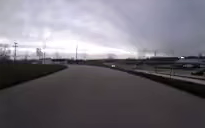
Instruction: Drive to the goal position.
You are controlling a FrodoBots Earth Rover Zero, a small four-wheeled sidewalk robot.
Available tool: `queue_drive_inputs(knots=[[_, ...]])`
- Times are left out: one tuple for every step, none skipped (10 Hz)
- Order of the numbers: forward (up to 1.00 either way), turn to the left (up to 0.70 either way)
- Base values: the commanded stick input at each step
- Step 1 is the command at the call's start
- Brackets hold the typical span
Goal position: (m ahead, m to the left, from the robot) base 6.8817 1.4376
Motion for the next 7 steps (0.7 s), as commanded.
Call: queue_drive_inputs(knots=[[1.0, 0.0], [1.0, 0.0], [1.0, 0.0], [1.0, 0.0], [1.0, 0.0], [1.0, 0.09], [1.0, 0.31]])
